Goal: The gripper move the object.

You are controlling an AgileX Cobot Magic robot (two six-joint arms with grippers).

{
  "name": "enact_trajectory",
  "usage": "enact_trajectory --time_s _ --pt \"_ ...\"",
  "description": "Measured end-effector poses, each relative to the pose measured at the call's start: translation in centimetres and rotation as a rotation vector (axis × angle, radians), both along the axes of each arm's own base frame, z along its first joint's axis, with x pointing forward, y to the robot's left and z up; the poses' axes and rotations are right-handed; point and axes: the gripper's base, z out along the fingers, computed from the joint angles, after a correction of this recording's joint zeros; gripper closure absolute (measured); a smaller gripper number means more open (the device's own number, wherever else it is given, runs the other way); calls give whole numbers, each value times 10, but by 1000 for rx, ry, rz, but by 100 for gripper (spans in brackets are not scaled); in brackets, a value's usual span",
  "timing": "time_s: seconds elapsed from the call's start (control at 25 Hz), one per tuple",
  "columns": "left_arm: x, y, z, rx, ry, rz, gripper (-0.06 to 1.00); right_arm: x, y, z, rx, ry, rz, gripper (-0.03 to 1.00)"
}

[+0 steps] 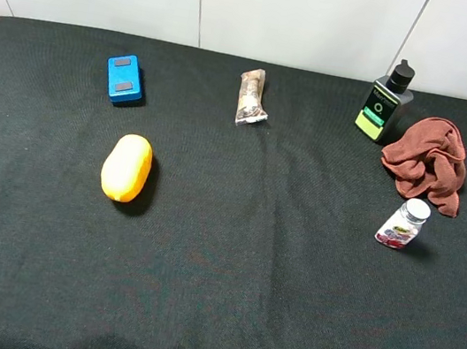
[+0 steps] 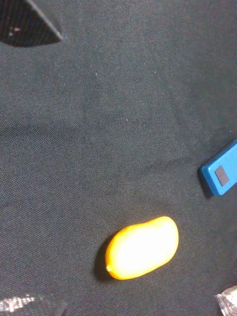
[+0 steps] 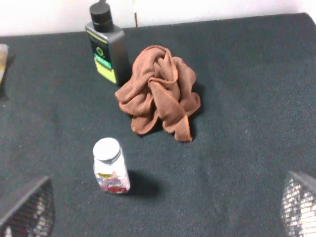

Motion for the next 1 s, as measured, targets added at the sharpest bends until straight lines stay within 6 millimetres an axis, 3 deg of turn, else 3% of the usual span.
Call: enact_trajectory --time_s 1.0 --pt "0 0 0 0 0 0 -5 2 0 -2 -4 -8 1 27"
